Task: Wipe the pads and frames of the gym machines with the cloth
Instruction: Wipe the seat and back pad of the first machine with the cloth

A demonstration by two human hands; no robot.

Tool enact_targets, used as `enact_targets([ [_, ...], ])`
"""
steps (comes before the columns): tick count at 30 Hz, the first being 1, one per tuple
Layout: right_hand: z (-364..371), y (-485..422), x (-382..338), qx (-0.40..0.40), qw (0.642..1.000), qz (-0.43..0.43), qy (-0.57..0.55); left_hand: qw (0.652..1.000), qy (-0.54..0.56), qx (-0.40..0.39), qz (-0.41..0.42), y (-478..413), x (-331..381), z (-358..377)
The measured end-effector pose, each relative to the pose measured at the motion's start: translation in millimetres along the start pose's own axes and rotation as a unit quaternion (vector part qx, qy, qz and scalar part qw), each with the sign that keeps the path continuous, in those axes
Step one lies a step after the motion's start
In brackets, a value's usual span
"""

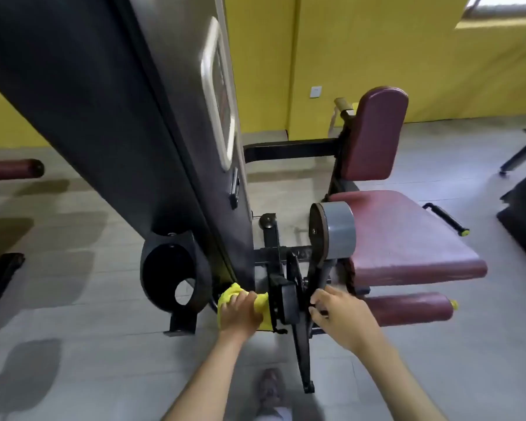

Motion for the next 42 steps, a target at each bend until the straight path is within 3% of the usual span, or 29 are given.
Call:
enact_targets([
  [4,6.8,-4.9,3.8,-0.002,0.999,0.028,-0.017,0.998,-0.037,0.048,0.005,1.0,-3.4,8.3],
  [10,8.3,-10.6,-1.3,0.009,0.999,0.039,-0.031,0.978,0.027,0.202,0.056,9.3,-8.2,9.5],
  [14,8.7,-6.0,2.8,0.015,0.997,0.047,-0.067,0.958,0.099,0.256,0.078,31.9,-8.3,3.2],
  [20,22.4,13.0,22.6,0.001,0.981,0.046,-0.188,0.922,0.323,0.202,0.073,84.9,8.8,-41.5],
  [24,11.3,32.3,27.9,0.017,0.945,0.015,-0.327,0.903,0.365,0.179,0.139,97.6,48.4,-70.1],
  [29,-10.2,41.8,45.0,0.094,0.910,-0.007,-0.404,0.896,0.375,0.140,0.193,95.2,108.7,-84.1],
  [37,-51.3,72.8,137.6,0.224,0.929,-0.030,-0.293,0.890,0.402,0.077,0.199,80.5,215.7,-79.7],
  [42,-93.5,85.1,205.9,0.186,0.949,-0.040,-0.250,0.885,0.428,0.056,0.173,62.8,296.3,-84.9],
])
Point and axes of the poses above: each hand's wrist, its own y-axis away from the middle knuckle, its own z-axis out of the palm, x = y × z, the point moved 3 cm from there along -y, towards the middle knuckle, and after that the axes turned 12 degrees about -y, right-handed, at the moved point
